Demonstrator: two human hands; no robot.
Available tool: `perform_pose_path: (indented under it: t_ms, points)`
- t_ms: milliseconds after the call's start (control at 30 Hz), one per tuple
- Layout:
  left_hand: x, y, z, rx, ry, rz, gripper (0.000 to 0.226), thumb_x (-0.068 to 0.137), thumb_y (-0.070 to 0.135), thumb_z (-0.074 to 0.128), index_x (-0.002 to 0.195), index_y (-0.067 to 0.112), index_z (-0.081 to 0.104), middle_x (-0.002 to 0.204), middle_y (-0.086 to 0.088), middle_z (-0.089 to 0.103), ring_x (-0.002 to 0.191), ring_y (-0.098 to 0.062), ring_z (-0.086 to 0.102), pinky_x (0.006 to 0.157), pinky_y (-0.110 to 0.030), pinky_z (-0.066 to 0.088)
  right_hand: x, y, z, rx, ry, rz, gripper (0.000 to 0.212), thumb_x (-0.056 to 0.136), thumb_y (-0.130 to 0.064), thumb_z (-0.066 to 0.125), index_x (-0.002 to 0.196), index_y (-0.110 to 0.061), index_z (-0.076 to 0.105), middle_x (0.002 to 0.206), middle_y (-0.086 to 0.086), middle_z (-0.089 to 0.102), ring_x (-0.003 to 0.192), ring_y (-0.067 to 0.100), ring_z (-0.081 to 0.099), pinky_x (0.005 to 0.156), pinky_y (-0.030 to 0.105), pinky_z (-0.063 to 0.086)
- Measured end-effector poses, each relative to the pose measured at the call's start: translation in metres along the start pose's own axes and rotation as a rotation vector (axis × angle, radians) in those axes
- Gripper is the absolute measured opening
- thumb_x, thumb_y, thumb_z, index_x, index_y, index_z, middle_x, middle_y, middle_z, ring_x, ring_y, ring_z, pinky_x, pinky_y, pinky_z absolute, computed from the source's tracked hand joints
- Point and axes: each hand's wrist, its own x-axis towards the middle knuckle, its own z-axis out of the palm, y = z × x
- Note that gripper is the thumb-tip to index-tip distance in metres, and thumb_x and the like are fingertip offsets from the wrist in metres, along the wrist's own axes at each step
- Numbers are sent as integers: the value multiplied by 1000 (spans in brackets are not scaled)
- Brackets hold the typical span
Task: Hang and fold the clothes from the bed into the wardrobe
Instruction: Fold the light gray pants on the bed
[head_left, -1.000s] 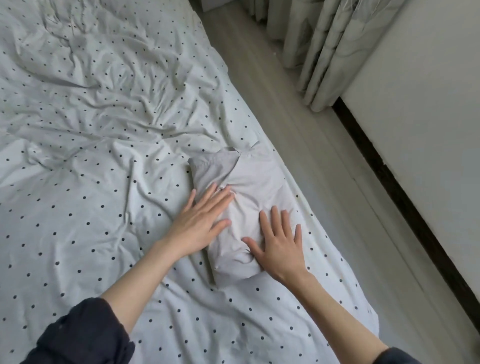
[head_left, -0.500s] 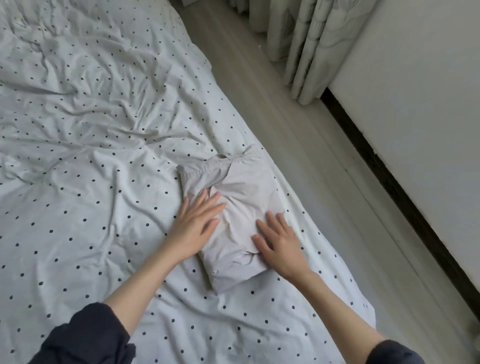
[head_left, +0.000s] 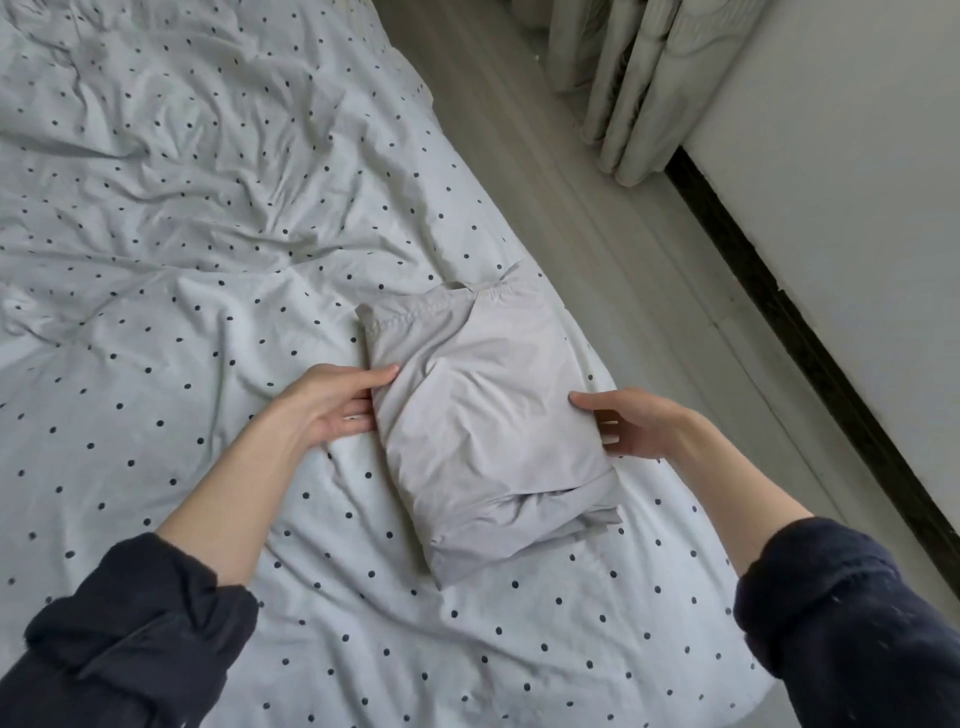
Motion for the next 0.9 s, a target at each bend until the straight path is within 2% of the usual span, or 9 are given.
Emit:
perform_pose_path:
  t_ms: [133, 233, 300, 367, 500, 600, 767, 833, 900]
  points:
    - [7, -1, -1, 23, 57, 31, 14, 83, 15, 69, 93, 10, 61, 78, 0, 71, 55, -5, 67, 55, -20, 55, 0, -12, -9, 2, -138, 51, 22, 83, -27, 65, 93, -8, 60, 77, 4, 58, 60, 18, 55, 57, 27, 53]
    - [6, -3, 0, 7, 37, 24, 9, 84, 13, 67, 91, 13, 60, 65, 4, 71, 55, -6, 67, 54, -21, 56, 5, -16, -12, -26, -158, 38, 26, 88, -29, 60, 106, -9, 59, 95, 5, 56, 81, 21, 51, 71, 31, 55]
    - [2, -4, -2, 21, -11, 4, 10, 86, 13, 66, 94, 14, 61, 67, 4, 72, 58, -8, 68, 56, -23, 57, 8, -15, -12, 1, -153, 16, 27, 91, -26, 58, 111, -8, 59, 103, 4, 61, 83, 18, 58, 78, 31, 51]
    - [0, -5, -3, 41, -41, -5, 13, 86, 15, 65, 99, 16, 62, 69, 4, 72, 62, -9, 69, 62, -26, 58, 8, -14, -9, 26, -170, 5, 29, 91, -24, 57, 115, -7, 59, 107, 3, 62, 80, 15, 61, 79, 29, 51]
    - [-2, -6, 0, 32, -43, 31, 13, 87, 12, 64, 98, 18, 61, 71, 4, 73, 62, -10, 70, 58, -25, 58, 9, -15, -4, 47, -190, 15, 33, 88, -21, 61, 118, -7, 58, 114, 5, 58, 96, 20, 55, 80, 28, 55]
    - [-3, -7, -1, 3, -16, 71, 15, 86, 7, 64, 97, 16, 62, 71, 3, 73, 62, -10, 70, 56, -23, 58, 6, -15, -2, 69, -205, 12, 26, 88, -18, 62, 111, -6, 61, 102, 5, 67, 83, 17, 67, 71, 28, 57]
    - [-14, -7, -7, -34, 11, 104, 13, 84, 6, 65, 95, 13, 63, 72, 3, 73, 63, -9, 70, 56, -21, 57, -10, -15, 3, 75, -220, -30, 25, 75, -22, 68, 97, -9, 64, 87, 2, 65, 73, 14, 65, 65, 25, 56]
    - [-21, -7, -10, -39, 26, 117, 10, 85, 8, 65, 93, 13, 64, 72, 3, 73, 62, -8, 69, 56, -20, 57, -21, -16, 7, 79, -214, -62, 12, 78, -22, 67, 85, -13, 63, 75, -3, 63, 66, 11, 63, 62, 24, 55]
    - [-33, -4, -11, -51, 28, 139, 7, 86, 8, 64, 90, 13, 64, 70, 3, 73, 60, -7, 69, 55, -19, 56, -40, -18, 10, 80, -201, -111, 10, 86, -21, 62, 78, -15, 61, 69, -6, 61, 63, 9, 62, 61, 23, 54]
